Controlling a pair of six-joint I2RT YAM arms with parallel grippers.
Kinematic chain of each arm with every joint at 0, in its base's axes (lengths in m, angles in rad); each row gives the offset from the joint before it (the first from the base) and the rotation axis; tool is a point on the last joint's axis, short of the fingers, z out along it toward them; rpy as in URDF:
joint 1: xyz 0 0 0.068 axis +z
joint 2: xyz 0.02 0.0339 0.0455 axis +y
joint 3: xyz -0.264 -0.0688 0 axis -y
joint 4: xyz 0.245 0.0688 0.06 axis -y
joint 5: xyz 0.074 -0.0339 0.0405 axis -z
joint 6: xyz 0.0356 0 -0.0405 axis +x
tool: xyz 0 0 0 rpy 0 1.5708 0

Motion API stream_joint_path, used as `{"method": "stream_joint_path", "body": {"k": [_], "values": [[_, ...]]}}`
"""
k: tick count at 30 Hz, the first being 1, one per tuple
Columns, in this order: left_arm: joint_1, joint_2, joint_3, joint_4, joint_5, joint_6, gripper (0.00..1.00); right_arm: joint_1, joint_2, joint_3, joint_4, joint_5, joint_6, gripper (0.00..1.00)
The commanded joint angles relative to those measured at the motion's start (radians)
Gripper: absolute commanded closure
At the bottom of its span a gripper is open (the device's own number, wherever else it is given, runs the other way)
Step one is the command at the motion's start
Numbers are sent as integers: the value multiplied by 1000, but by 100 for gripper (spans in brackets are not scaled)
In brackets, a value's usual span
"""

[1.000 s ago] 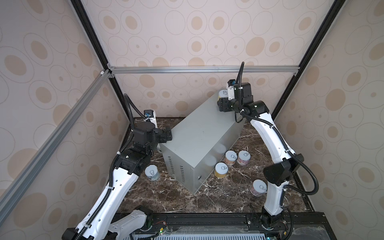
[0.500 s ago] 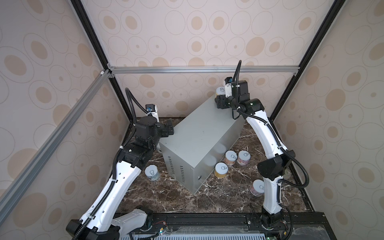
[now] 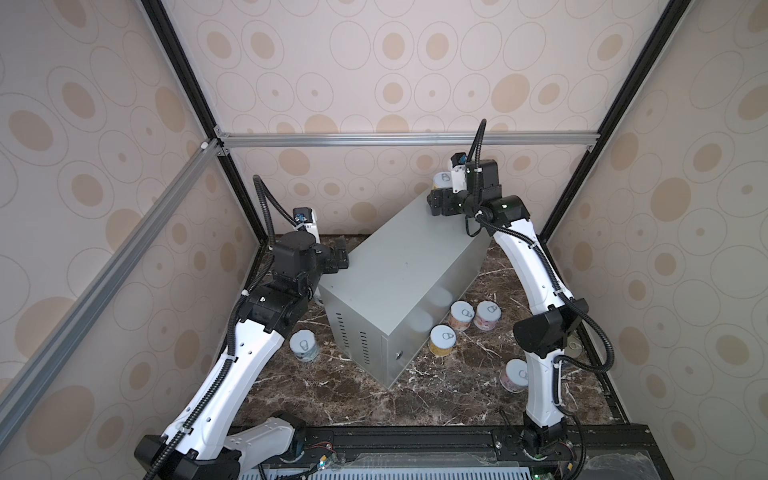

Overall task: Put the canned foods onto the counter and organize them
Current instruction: 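Lower the yellow can onto the grey box top and open the right gripper, then move the right gripper back down toward the small cans beside the box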

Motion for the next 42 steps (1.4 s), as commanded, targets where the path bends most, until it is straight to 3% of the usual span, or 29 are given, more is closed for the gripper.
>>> {"method": "stream_joint_path", "body": {"k": [1, 13, 24, 36, 42], "values": [[-8, -29, 38, -4, -13, 19, 1, -2, -29, -25, -75, -23, 21, 0], [-7, -110, 55, -108, 39, -3, 0, -3, -248, -178, -73, -9, 39, 1], [-7, -206, 35, -226, -11, -50, 1, 1, -529, -437, -99, 16, 63, 1], [1, -371, -61, -387, -171, -185, 1, 13, -933, -878, -100, 25, 140, 1], [1, -471, -195, -416, -191, -249, 1, 18, -1091, -1093, -97, -23, 180, 2]]}}
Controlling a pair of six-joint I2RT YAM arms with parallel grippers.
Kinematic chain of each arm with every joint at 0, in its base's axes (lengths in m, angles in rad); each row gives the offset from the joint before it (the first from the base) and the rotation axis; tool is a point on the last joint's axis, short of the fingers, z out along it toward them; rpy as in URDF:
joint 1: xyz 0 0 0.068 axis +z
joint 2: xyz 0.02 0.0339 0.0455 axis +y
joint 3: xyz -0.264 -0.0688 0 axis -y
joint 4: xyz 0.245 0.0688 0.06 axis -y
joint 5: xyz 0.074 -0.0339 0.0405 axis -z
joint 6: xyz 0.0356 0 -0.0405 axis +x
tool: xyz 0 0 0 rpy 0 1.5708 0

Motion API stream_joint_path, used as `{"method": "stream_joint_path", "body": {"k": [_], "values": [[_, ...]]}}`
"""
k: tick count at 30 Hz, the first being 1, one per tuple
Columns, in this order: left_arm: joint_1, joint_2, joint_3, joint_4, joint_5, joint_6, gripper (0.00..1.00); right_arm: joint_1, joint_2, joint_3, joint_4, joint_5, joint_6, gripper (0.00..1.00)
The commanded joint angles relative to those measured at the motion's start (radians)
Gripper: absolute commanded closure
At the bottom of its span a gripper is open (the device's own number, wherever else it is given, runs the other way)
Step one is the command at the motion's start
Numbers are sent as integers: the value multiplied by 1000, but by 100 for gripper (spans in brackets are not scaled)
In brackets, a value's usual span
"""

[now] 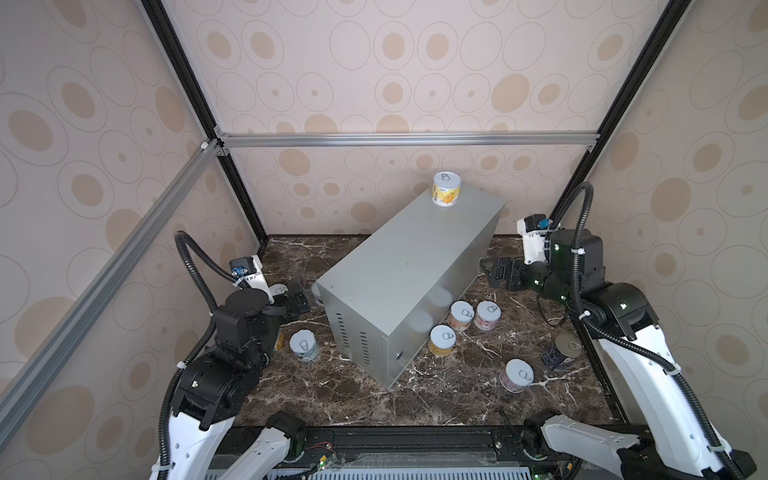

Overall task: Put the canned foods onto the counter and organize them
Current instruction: 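Move the right gripper back down toward the small cans beside the box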

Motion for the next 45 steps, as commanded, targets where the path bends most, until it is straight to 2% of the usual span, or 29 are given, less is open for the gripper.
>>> {"method": "stream_joint_path", "body": {"k": [1, 5, 9, 14, 17, 21, 29, 39, 45], "values": [[-1, -51, -91, -51, -34, -77, 1, 14, -72, -110, -11, -31, 40, 1], [0, -91, -230, -19, -17, -142, 1, 49, -131, -234, -12, 4, 45, 1], [-1, -125, -372, 49, 0, -236, 1, 56, -168, -380, 58, -28, 90, 1], [0, -147, -513, 131, 10, -304, 1, 122, -136, -513, 143, -33, 110, 1], [1, -146, -535, 155, -4, -331, 1, 167, -97, -583, 202, -5, 122, 1], [2, -141, -600, 194, -17, -372, 1, 193, -53, -662, 319, -27, 155, 1], [1, -97, -674, 263, -87, -458, 1, 234, 61, -746, 494, -25, 182, 1], [2, -62, -713, 315, -138, -488, 1, 263, 175, -820, 654, -3, 202, 1], [1, -114, -766, 372, -172, -471, 1, 288, 242, -833, 713, 67, 212, 1]]}}
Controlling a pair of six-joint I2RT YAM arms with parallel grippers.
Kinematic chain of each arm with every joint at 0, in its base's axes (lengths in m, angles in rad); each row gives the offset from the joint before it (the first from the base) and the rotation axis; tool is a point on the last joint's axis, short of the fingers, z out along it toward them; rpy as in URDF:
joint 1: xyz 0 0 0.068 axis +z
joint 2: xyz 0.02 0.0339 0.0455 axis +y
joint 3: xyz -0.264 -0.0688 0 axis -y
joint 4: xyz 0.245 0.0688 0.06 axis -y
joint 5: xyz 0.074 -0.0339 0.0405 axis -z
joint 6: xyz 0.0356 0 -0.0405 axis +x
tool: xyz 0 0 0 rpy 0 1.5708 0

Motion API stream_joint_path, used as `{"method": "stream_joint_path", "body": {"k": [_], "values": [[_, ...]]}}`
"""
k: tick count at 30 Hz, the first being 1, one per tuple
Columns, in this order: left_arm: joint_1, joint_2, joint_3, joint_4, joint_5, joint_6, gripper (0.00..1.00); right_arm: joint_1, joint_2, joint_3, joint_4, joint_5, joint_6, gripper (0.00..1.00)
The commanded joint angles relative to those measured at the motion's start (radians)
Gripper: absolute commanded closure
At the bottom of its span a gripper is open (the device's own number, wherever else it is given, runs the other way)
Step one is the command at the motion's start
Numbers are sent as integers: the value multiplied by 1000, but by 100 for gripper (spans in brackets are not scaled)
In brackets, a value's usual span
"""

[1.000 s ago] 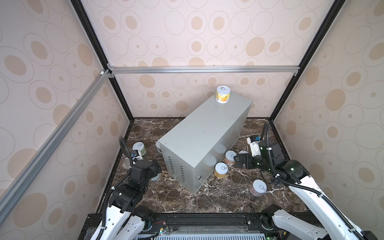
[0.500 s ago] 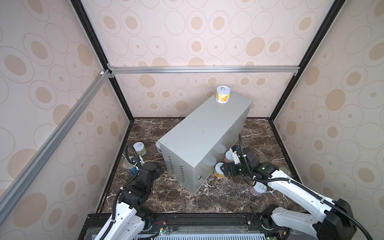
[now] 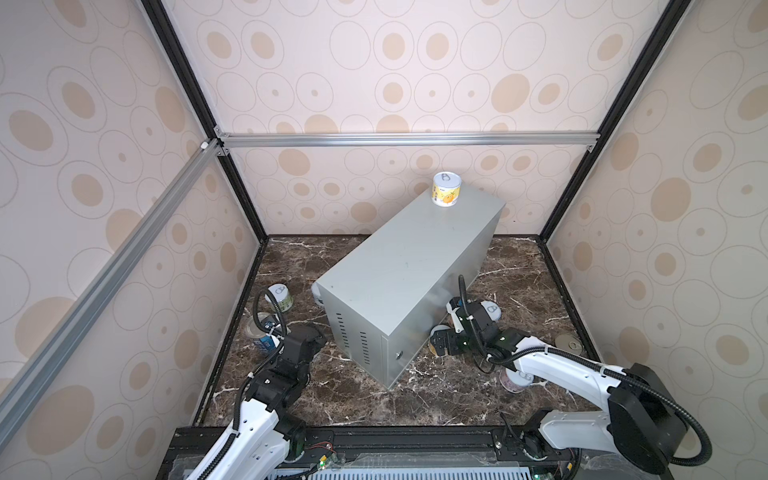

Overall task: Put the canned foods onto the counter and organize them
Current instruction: 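Move the right gripper back down toward the small cans beside the box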

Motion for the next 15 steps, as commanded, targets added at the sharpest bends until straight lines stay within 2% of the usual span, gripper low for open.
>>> {"method": "stream_joint_path", "body": {"k": [1, 7, 15], "values": [[1, -31, -18, 51, -57, -13, 0, 14, 28, -39, 88, 62, 29, 1], [0, -61, -45, 94, -79, -2, 1, 16, 70, -105, 247, 109, 79, 3], [1, -38, -55, 126, -70, 1, 1, 23, 81, -111, 259, 194, 95, 8]]}}
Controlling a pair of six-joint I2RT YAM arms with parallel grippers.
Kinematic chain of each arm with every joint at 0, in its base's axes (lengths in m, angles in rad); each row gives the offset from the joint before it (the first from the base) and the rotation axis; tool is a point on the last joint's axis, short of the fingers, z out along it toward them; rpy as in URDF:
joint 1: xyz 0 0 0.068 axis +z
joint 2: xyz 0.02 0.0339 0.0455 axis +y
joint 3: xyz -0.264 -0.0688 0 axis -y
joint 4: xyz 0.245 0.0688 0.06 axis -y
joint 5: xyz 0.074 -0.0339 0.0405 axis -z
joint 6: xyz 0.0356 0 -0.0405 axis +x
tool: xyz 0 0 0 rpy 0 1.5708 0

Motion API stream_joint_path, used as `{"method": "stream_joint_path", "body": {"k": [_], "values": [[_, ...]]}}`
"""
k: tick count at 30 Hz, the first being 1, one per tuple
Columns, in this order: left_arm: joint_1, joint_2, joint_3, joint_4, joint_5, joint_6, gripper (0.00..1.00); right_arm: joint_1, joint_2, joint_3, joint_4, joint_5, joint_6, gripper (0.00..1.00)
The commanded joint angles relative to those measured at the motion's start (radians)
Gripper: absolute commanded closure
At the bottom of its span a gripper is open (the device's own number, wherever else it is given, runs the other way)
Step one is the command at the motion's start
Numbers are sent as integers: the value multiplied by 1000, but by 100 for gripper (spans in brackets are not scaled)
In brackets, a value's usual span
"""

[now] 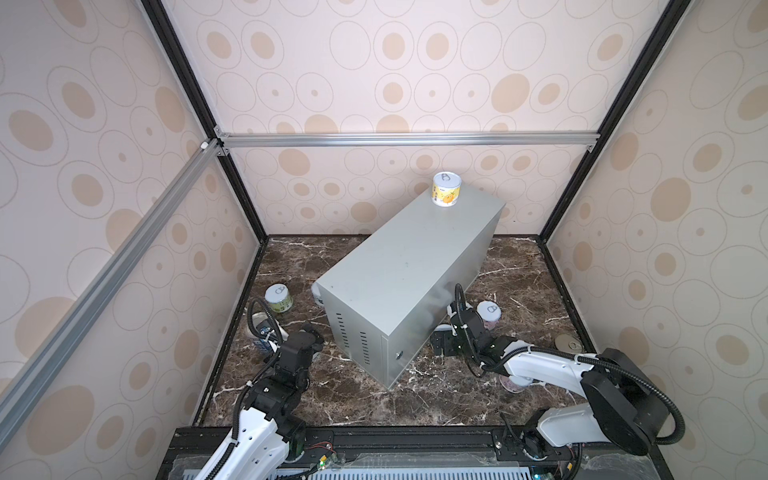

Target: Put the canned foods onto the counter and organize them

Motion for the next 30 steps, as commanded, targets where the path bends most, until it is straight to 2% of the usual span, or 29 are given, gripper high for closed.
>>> {"method": "stream_joint_path", "body": {"k": [1, 8, 14, 21, 30], "values": [[0, 12, -2, 30, -28, -1, 1, 7, -19, -17, 16, 83, 23, 8], [2, 18, -1, 44, -21, 7, 1, 7, -67, 4, -121, 190, 4, 10], [3, -4, -10, 50, -17, 5, 1, 5, -119, -11, -206, 249, 39, 10], [2, 8, -6, 61, -5, 14, 1, 7, -164, -56, -129, 186, 5, 3], [2, -23, -23, 55, -1, 11, 1, 7, -40, -54, -35, 134, 24, 1]]}}
